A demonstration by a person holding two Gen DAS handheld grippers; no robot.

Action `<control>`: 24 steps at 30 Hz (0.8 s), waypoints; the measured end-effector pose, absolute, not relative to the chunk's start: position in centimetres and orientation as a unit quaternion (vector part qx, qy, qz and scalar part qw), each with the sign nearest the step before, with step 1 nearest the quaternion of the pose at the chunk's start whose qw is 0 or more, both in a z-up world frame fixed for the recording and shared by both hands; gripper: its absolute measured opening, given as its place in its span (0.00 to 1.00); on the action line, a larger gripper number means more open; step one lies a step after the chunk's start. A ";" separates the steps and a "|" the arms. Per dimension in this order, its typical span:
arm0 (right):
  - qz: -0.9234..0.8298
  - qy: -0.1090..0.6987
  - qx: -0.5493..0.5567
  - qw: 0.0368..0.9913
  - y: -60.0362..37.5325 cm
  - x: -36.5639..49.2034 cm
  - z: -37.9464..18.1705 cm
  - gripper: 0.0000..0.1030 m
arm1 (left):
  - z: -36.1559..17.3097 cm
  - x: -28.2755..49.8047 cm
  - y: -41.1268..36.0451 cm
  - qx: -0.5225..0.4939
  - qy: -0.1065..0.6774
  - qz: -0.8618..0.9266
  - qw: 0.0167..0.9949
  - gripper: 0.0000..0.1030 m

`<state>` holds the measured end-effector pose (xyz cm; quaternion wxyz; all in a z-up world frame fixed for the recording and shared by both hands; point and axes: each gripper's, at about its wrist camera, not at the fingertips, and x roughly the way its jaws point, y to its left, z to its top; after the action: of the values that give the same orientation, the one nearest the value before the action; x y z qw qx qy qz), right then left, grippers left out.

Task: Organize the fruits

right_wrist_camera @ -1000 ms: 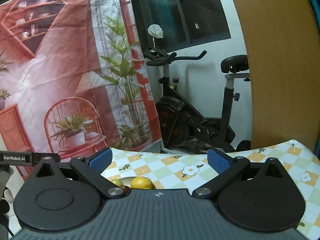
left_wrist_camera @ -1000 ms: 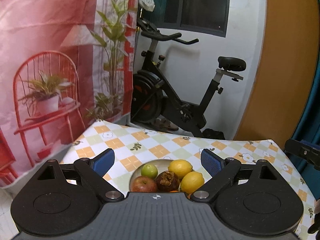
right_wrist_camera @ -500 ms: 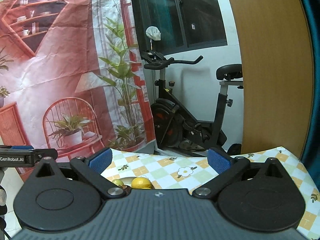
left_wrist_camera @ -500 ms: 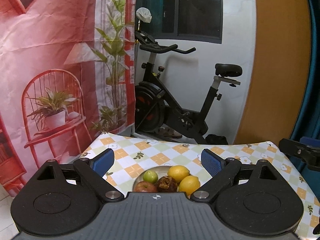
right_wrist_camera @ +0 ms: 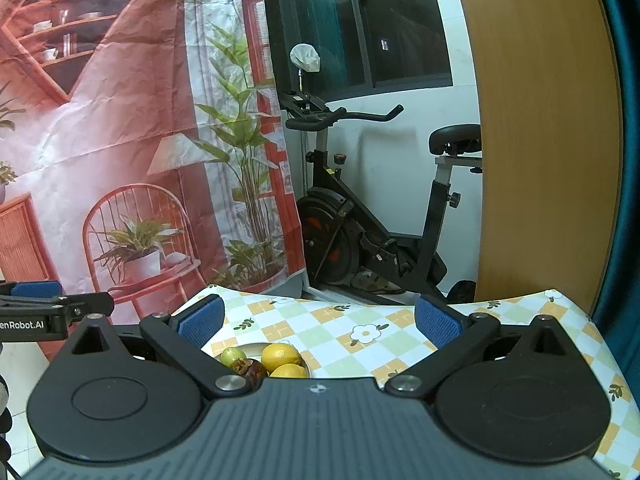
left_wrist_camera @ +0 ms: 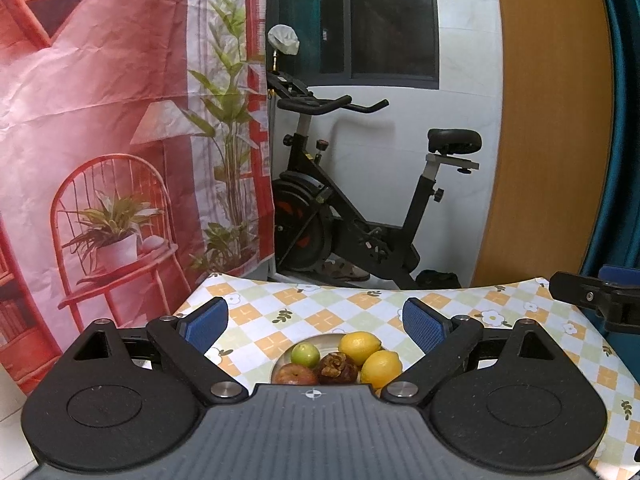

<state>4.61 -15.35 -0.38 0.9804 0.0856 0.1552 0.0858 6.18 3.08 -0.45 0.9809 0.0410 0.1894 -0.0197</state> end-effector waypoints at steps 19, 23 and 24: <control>0.084 0.160 0.085 0.980 -15.5 4.4 -0.3 1.00 | 0.0 5.9 2.9 0.043 0.185 -0.009 0.982 0.93; 0.084 0.160 0.085 0.980 -15.5 4.4 -0.4 1.00 | 0.0 5.8 2.9 0.043 0.183 -0.008 0.982 0.93; 0.084 0.161 0.085 0.980 -15.5 4.4 -0.4 1.00 | 0.0 5.7 2.9 0.043 0.182 -0.008 0.982 0.93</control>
<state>4.37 -15.52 -0.41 0.9798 0.0848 0.1605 0.0840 5.74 2.94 -0.04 0.9823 0.0428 0.1822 -0.0078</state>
